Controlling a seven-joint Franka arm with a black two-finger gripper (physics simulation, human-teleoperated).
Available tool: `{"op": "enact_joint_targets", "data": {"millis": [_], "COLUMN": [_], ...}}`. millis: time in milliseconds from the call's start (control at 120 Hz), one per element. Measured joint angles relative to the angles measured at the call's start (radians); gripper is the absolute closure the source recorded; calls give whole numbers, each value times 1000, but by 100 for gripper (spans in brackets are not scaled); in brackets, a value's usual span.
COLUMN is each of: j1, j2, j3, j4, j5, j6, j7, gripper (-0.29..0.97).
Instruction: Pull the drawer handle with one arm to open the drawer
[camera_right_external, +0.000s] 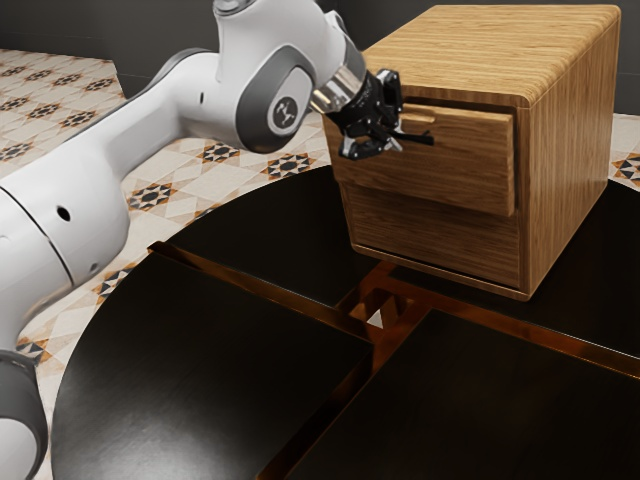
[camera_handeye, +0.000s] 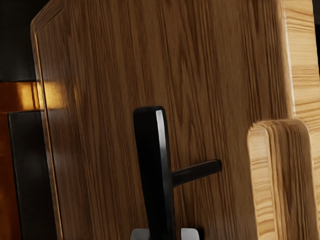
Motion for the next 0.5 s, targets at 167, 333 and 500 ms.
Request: {"op": "enact_joint_targets", "data": {"millis": [167, 333, 500], "j1": [1, 0, 3], "j2": [-63, -119, -199], "j3": [3, 6, 11], "j4": [-86, -171, -268], "j5": [1, 0, -1], "j6": [-3, -5, 4], "j7": [0, 0, 1], "gripper": [76, 77, 79]}}
